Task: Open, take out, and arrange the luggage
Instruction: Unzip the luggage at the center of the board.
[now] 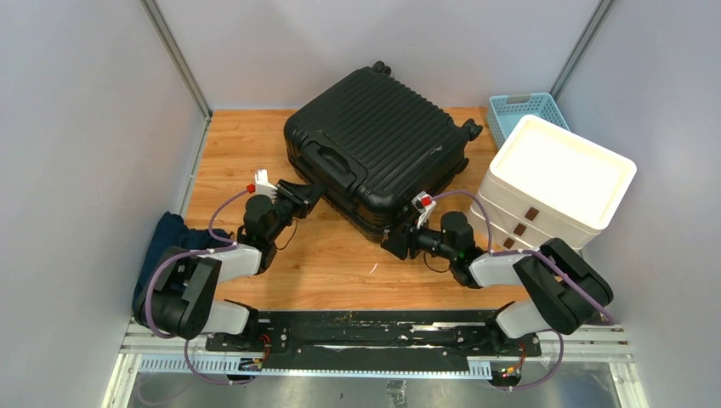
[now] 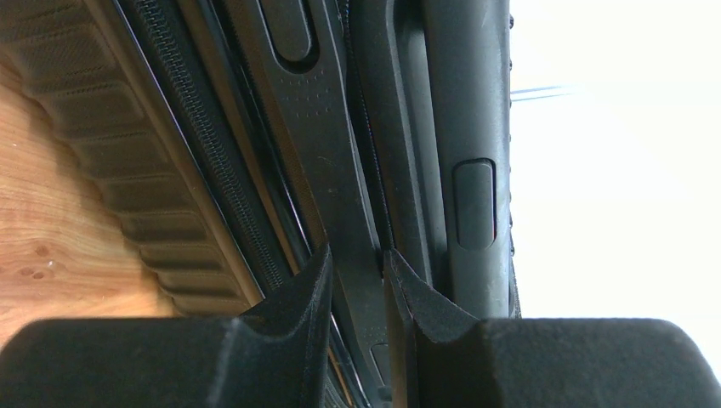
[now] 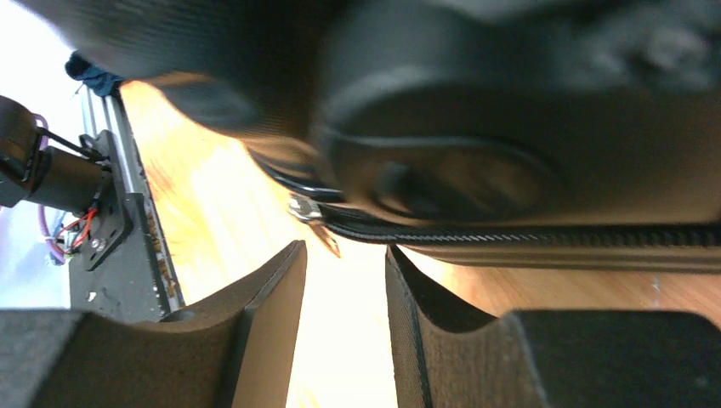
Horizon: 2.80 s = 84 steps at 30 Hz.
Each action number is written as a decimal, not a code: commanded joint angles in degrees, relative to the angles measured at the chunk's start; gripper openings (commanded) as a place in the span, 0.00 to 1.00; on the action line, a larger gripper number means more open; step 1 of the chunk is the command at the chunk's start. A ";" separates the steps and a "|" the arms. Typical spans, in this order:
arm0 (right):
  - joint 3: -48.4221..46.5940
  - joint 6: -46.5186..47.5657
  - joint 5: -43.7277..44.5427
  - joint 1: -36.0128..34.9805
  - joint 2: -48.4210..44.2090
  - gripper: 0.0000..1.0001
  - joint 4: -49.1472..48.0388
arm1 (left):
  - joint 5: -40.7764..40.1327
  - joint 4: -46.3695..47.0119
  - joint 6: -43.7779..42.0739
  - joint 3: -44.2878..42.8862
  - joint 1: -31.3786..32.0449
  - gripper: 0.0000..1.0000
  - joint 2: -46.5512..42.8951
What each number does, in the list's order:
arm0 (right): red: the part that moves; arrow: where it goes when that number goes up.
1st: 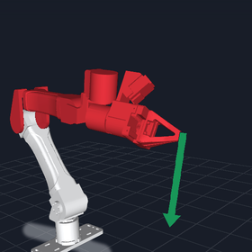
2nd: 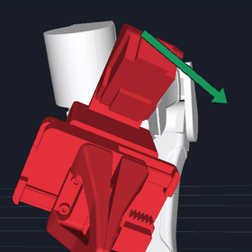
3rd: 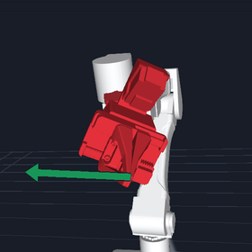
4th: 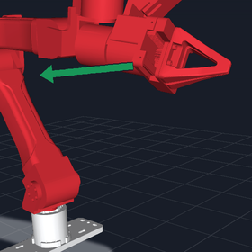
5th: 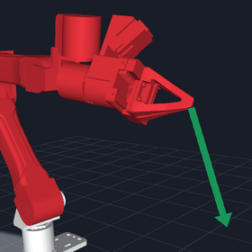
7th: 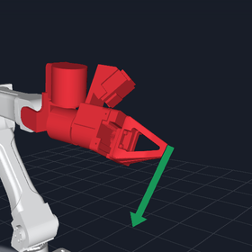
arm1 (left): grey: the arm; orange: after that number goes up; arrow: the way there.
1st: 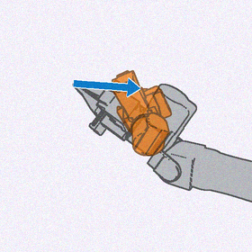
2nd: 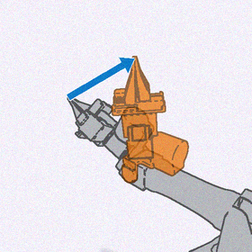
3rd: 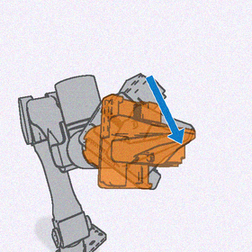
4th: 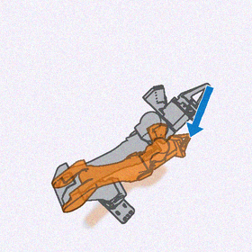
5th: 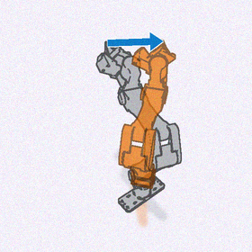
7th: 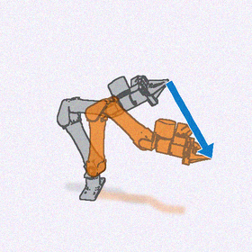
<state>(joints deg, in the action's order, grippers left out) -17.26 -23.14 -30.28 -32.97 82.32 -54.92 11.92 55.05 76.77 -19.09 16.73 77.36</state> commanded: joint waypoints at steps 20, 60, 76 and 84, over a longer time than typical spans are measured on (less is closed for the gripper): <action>-1.07 1.31 2.57 -2.38 -5.33 0.00 -5.99 | 3.94 10.37 0.14 -4.88 1.73 0.00 -4.76; -34.32 19.14 5.65 -22.79 7.10 0.02 41.64 | 10.21 9.25 -2.07 -8.96 4.01 0.00 -1.60; -49.02 63.72 -19.47 -20.92 0.93 0.27 88.94 | 17.73 2.20 -7.73 -8.49 3.97 0.10 -3.89; -61.24 74.39 -14.79 -17.45 -5.44 0.35 108.01 | 16.04 -19.05 -24.22 -5.82 2.81 0.61 -15.32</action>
<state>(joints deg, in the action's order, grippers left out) -72.16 43.64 -45.45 -54.15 78.52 40.25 27.20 44.36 62.96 -25.02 20.32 67.94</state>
